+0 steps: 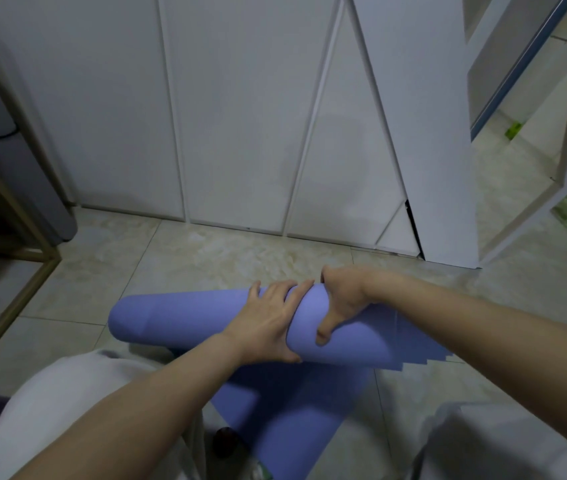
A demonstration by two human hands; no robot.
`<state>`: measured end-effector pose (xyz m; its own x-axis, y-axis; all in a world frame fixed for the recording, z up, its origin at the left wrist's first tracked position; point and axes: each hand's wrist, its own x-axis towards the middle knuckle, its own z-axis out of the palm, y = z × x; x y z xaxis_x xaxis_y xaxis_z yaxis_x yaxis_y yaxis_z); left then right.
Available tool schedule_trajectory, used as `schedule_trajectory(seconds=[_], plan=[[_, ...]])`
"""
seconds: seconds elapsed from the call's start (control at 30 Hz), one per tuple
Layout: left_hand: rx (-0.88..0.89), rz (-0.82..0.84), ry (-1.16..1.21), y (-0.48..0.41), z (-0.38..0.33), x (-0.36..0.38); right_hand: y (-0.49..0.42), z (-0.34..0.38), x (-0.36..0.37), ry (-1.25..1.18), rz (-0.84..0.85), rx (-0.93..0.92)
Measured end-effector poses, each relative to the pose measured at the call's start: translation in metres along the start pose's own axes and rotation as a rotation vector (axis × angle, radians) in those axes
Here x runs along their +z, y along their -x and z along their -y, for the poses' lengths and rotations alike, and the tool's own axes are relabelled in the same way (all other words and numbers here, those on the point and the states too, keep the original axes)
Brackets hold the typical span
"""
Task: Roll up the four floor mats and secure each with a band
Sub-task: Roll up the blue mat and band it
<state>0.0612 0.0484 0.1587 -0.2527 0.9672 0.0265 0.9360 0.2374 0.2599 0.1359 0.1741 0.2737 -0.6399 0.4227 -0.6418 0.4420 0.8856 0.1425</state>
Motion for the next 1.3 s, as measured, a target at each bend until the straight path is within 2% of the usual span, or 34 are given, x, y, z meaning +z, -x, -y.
schedule_trajectory(seconds=[0.13, 0.2, 0.3, 0.37, 0.5, 0.63, 0.77, 0.97, 1.3], plan=[[0.041, -0.03, 0.002, -0.004, 0.002, -0.001, 0.005, 0.0, 0.0, 0.029, 0.014, -0.043], [0.035, -0.013, 0.018, -0.006, 0.006, -0.004, 0.011, 0.004, 0.008, 0.101, -0.098, -0.088], [0.024, 0.021, 0.095, -0.009, 0.013, -0.009, 0.021, 0.009, 0.031, 0.369, -0.348, -0.163], [0.017, 0.05, 0.144, -0.011, 0.013, -0.011, 0.026, 0.012, 0.044, 0.513, -0.441, -0.131], [0.011, 0.067, 0.17, -0.015, 0.013, -0.012, 0.03, 0.015, 0.054, 0.655, -0.465, -0.062], [-0.001, 0.074, 0.187, -0.014, 0.017, -0.012, 0.025, 0.013, 0.044, 0.605, -0.479, -0.118], [-0.036, 0.071, 0.201, -0.007, 0.015, -0.008, 0.019, 0.011, 0.026, 0.502, -0.407, -0.125], [-0.058, 0.089, 0.09, -0.002, 0.002, 0.003, 0.018, 0.009, 0.008, 0.207, -0.158, -0.005], [0.06, 0.079, 0.117, -0.004, 0.002, 0.0, 0.017, -0.008, 0.003, 0.101, -0.016, -0.006]])
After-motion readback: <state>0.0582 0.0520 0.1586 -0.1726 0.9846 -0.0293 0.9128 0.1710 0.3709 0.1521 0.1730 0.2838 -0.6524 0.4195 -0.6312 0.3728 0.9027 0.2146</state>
